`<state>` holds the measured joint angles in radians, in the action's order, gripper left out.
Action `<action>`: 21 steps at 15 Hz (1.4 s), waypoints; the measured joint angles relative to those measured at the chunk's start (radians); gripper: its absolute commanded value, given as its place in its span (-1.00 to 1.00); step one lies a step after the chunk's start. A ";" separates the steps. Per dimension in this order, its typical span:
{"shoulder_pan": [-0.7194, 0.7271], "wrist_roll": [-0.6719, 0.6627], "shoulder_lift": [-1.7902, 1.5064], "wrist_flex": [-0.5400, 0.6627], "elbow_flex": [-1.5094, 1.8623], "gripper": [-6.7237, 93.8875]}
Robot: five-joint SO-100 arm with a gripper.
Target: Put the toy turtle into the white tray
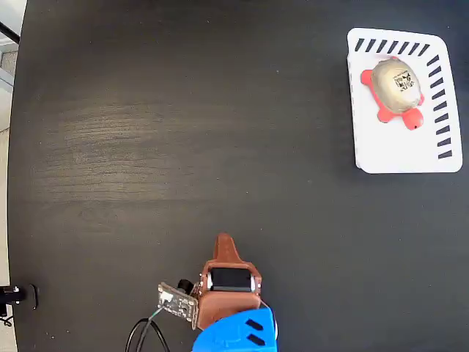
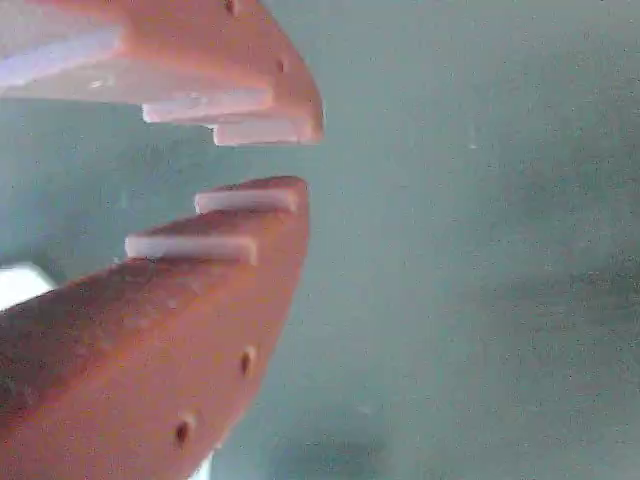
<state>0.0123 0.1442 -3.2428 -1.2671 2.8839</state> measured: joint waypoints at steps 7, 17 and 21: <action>0.014 -0.043 -0.009 0.014 0.046 -0.87; 0.006 -0.026 -0.009 0.014 0.046 -0.87; 0.006 -0.026 -0.009 0.014 0.046 -0.87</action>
